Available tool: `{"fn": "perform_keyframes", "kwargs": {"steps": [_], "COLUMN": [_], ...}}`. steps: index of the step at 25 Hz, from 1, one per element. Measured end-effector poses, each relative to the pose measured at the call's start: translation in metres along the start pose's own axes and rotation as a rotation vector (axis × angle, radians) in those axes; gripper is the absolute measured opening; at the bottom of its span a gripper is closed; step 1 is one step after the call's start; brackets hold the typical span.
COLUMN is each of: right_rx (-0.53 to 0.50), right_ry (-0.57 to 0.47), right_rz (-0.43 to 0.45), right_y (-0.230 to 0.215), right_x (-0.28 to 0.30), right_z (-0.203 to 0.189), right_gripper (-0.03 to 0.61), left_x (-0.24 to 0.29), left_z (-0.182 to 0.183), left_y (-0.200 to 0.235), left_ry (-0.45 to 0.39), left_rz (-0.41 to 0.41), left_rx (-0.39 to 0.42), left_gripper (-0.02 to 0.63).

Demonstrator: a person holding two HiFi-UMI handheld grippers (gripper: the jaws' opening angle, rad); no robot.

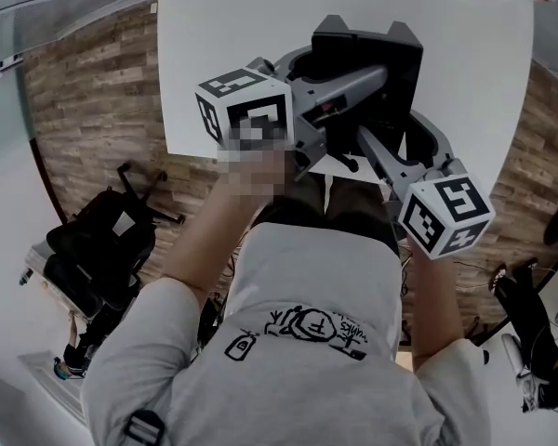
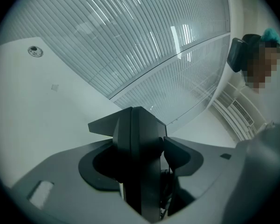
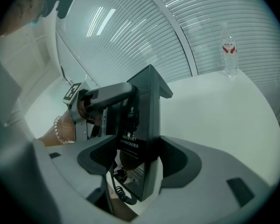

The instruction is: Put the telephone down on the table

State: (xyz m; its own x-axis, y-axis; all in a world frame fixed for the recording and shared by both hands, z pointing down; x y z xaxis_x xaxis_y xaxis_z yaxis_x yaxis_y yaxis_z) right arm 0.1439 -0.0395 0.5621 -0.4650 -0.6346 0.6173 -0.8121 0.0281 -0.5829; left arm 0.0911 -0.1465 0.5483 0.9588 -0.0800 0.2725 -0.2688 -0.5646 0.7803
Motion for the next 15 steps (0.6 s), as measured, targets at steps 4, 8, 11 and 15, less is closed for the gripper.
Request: {"fn": "perform_keyframes", "kwargs": {"steps": [4,8,11,15], "right_rx": [0.014,0.031,0.05,0.075], "right_ry": [-0.003,0.005,0.013,0.023], "right_rz": [-0.009,-0.017,-0.017,-0.02], "right_y": [-0.004,-0.014,-0.029,-0.054], "right_x": [0.004,0.014,0.024,0.044], "right_z": [-0.006,-0.008,-0.005,0.011], "right_gripper": [0.276,0.276,0.276,0.276], "left_x": [0.003,0.011,0.025,0.05], "left_z": [-0.005,-0.009,-0.008,0.006], "left_y": [0.006,0.019,0.032,0.056], "left_ry": [0.011,0.028,0.043,0.062], "left_rz": [-0.004,-0.005,-0.002,0.002], "left_rx": [0.002,-0.012,-0.014,-0.014], "left_gripper": [0.287,0.288,0.288,0.288]}}
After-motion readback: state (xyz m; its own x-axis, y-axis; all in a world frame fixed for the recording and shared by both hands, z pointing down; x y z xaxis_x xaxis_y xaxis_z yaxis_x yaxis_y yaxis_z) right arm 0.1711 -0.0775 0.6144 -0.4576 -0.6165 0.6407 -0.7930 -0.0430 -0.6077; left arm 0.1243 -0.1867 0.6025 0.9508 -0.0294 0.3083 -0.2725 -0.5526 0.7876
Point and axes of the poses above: the fingertips, and each gripper's own axes: x forward along the fingers, y to its left, z out of its top, the point moved 4 cm from there along -x, backward along the fingers, and after that the axes turned 5 degrees about x, right-handed, at the moved point
